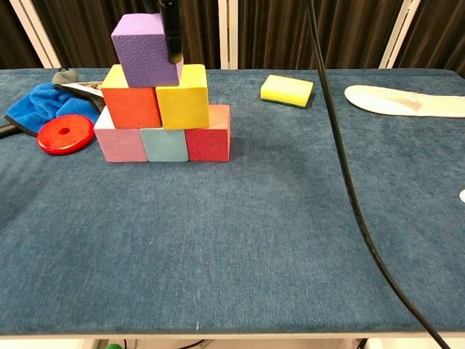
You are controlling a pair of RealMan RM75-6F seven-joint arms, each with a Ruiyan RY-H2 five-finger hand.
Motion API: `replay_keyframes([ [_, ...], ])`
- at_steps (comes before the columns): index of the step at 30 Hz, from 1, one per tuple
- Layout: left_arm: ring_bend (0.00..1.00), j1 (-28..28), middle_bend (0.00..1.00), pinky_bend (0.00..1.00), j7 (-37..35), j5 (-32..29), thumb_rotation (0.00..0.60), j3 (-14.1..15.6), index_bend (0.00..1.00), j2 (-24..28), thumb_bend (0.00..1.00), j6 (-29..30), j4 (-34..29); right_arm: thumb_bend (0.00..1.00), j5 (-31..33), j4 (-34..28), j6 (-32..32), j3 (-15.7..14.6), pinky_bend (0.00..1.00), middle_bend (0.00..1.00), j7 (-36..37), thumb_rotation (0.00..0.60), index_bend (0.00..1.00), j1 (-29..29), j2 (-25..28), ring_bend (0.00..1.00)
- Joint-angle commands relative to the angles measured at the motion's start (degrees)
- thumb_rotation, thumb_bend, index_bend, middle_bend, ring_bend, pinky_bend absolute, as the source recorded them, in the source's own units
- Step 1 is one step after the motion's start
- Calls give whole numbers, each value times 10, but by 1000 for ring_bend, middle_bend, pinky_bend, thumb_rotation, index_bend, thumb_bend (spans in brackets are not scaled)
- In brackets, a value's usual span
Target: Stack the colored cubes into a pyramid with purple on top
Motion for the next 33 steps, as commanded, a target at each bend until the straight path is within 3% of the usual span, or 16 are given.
replay_keyframes([
  [1,94,0,29,170,-1,0,502,0,124,0,175,0,1,82,5,-3,1,3,0,384,-5,600,356,0,0,162],
  [6,94,-2,29,168,-1,1,500,0,124,-1,174,-2,2,75,12,-10,7,7,0,339,-15,600,262,0,3,161],
  [21,94,-6,29,161,5,0,510,-3,124,2,175,-5,-3,71,17,-31,14,15,0,231,-21,600,135,-12,15,149],
  [29,94,-8,29,163,16,-4,505,-8,124,11,175,-2,-13,71,-26,-142,40,18,0,217,37,600,109,-81,109,143],
  [33,94,-5,29,162,23,-11,520,-13,124,13,175,5,-14,98,-127,-220,69,-18,0,222,114,600,110,-171,182,142],
])
